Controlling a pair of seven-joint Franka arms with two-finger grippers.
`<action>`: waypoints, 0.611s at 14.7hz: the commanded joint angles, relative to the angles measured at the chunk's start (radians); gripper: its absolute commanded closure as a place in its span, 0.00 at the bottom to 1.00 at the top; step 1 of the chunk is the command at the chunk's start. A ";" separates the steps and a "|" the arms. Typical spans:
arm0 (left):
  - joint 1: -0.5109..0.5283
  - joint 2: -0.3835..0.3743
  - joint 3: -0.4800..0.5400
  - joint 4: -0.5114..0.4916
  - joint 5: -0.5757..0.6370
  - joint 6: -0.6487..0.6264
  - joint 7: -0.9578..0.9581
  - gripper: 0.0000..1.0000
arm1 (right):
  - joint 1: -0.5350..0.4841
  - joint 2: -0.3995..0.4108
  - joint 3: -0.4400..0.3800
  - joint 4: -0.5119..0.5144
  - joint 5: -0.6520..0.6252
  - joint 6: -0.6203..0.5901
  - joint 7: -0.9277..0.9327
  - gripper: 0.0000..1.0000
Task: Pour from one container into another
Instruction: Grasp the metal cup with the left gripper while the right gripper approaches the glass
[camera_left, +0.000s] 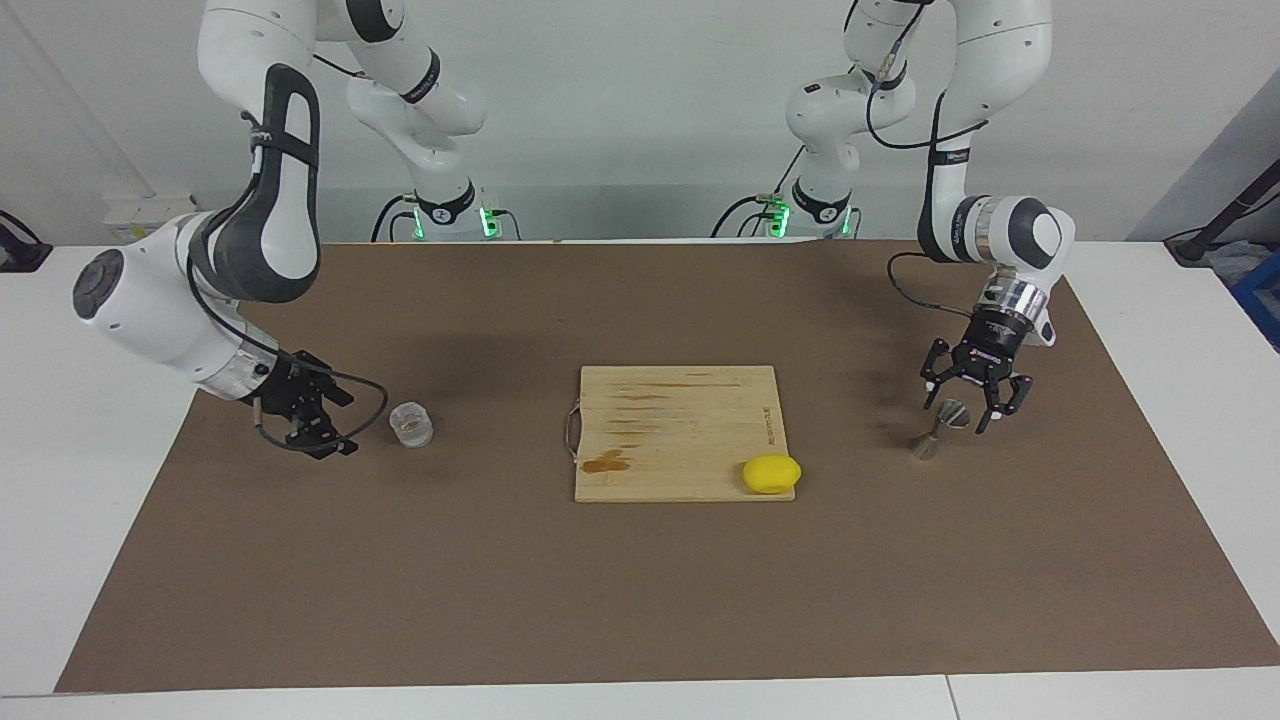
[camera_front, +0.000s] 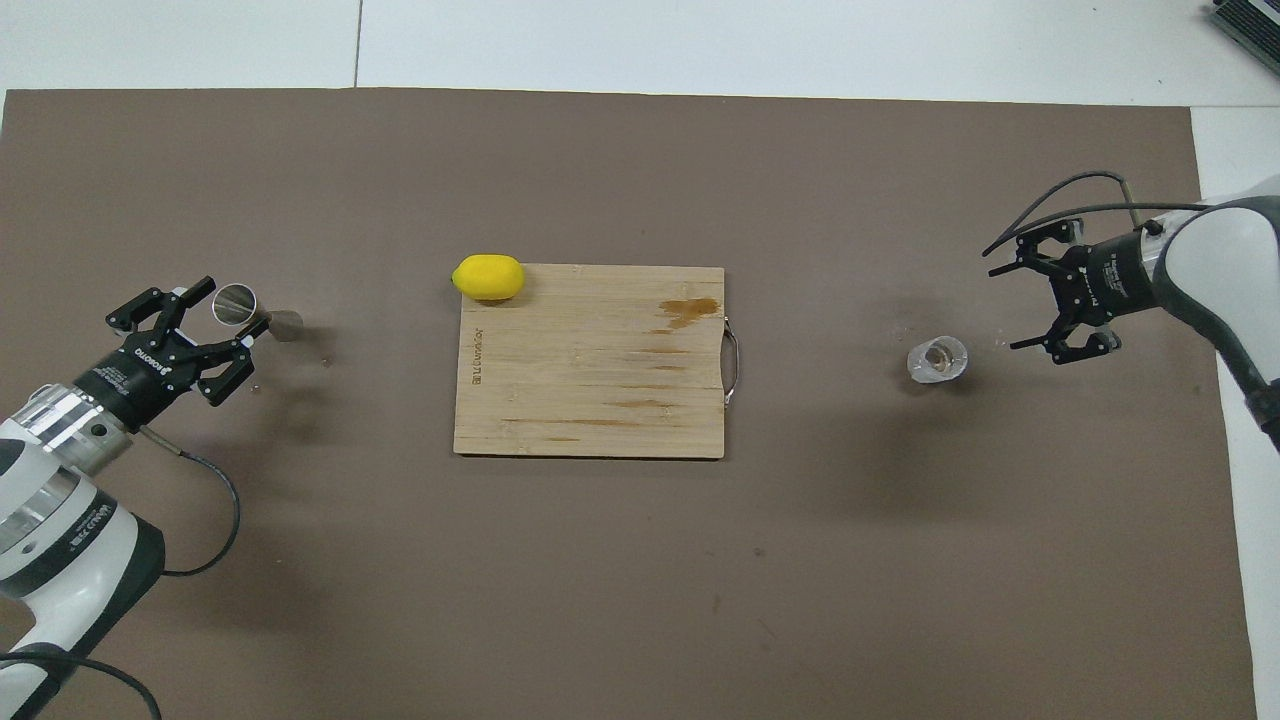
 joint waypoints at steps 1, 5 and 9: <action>-0.001 0.008 0.000 0.011 -0.024 0.015 0.015 0.30 | -0.029 0.004 0.012 -0.031 0.042 0.006 0.007 0.08; -0.002 0.008 0.000 0.011 -0.024 0.012 0.016 0.83 | -0.055 0.040 0.012 -0.033 0.120 -0.001 -0.011 0.01; -0.004 0.011 0.000 0.017 -0.022 0.013 0.024 1.00 | -0.068 0.069 0.012 -0.035 0.171 0.000 -0.042 0.00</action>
